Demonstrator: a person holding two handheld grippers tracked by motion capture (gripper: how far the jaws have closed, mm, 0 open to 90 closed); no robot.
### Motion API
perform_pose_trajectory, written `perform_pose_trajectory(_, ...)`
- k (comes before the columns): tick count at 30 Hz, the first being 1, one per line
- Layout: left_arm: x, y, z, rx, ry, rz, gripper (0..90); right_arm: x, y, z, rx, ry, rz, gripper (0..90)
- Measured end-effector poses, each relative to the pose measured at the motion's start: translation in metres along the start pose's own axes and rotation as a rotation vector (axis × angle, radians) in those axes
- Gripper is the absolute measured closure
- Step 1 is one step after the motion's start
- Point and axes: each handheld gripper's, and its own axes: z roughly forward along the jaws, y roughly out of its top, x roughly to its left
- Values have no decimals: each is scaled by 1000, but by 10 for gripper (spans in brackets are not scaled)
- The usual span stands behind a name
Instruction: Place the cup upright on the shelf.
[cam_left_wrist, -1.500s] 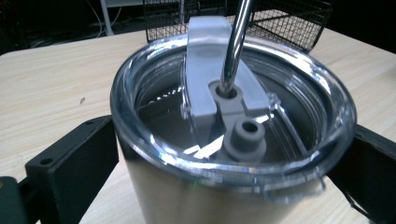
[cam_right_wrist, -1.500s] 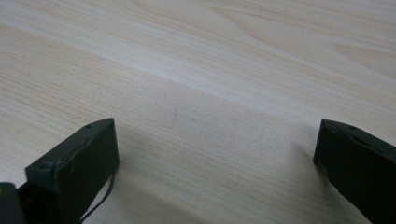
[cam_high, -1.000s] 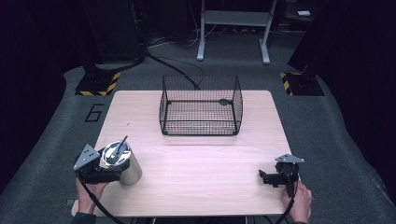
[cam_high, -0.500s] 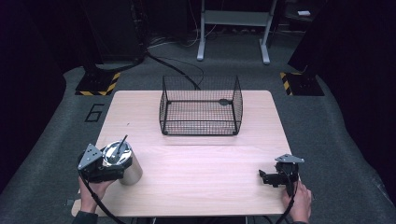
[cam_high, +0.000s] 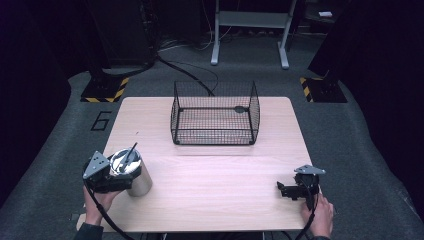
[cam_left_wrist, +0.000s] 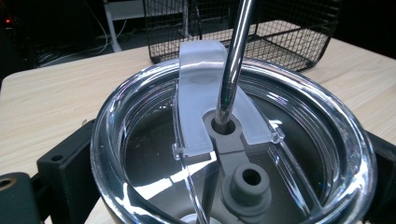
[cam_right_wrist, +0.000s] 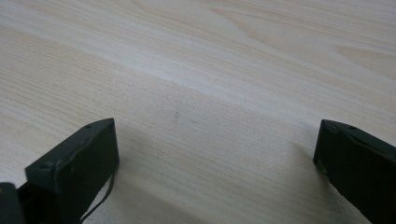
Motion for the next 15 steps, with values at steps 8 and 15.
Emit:
perform_pose_trajectory(8, -5, 20, -6, -6, -29, 38, 37, 0, 0, 0, 0, 0, 4, 0)
perform_pose_trajectory(15, -6, 39, -7, -19, -58, 54, 37, -1, 1, 0, 0, 8, -10, 0)
